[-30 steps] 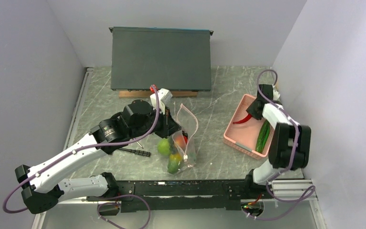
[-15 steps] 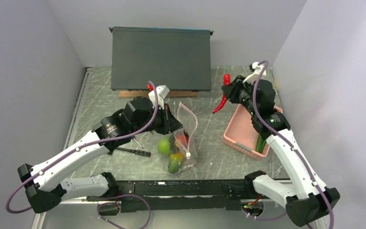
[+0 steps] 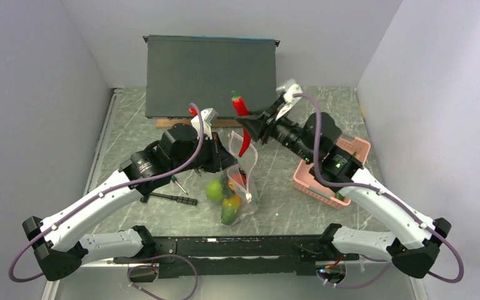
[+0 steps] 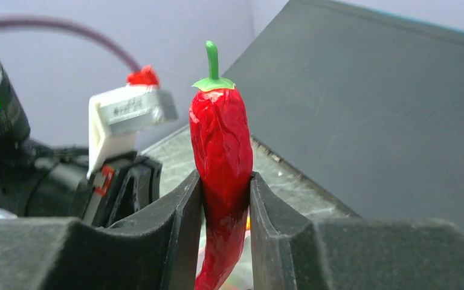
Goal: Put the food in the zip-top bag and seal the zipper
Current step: Place the fake vegetable in the zipper food storage bag.
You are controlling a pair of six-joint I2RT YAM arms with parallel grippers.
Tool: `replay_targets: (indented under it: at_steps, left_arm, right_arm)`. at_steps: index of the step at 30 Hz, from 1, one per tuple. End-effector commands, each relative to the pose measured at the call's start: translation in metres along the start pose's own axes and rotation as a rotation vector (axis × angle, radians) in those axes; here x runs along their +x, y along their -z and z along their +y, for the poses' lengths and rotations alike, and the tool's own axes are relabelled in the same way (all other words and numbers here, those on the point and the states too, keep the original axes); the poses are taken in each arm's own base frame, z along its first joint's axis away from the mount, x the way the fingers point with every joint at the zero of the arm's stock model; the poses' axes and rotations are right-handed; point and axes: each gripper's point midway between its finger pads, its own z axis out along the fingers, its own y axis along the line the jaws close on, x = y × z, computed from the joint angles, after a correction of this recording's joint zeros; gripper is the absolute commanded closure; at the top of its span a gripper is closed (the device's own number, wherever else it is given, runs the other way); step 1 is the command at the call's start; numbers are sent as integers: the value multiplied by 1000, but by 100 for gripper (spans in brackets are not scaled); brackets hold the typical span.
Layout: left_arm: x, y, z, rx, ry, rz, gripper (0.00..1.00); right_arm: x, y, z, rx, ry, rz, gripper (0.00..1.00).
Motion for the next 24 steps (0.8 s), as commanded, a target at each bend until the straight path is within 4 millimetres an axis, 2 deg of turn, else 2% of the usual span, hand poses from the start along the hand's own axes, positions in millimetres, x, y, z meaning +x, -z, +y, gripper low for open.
replay_targets:
  at_steps: [1, 7, 11, 14, 17, 20, 24]
  left_arm:
    - [-31, 13, -30, 92, 17, -97, 100]
    - [-38, 18, -27, 84, 37, -147, 100]
    - [-43, 23, -27, 88, 46, -185, 100]
    - [-44, 23, -26, 87, 49, -200, 100]
    - [-43, 22, -23, 81, 48, -198, 100]
    - [-41, 19, -23, 80, 48, -191, 100]
    - [-41, 18, -22, 77, 42, -189, 100]
  right_arm:
    - [11, -5, 12, -45, 69, -60, 100]
    - [46, 0, 20, -69, 5, -52, 100]
    - [71, 8, 17, -53, -48, -27, 99]
    - [86, 12, 21, -63, -107, 5, 89]
    - [97, 16, 19, -49, -143, 41, 73]
    - [103, 18, 19, -36, -159, 81, 52]
    - [105, 20, 12, 12, -160, 122, 36]
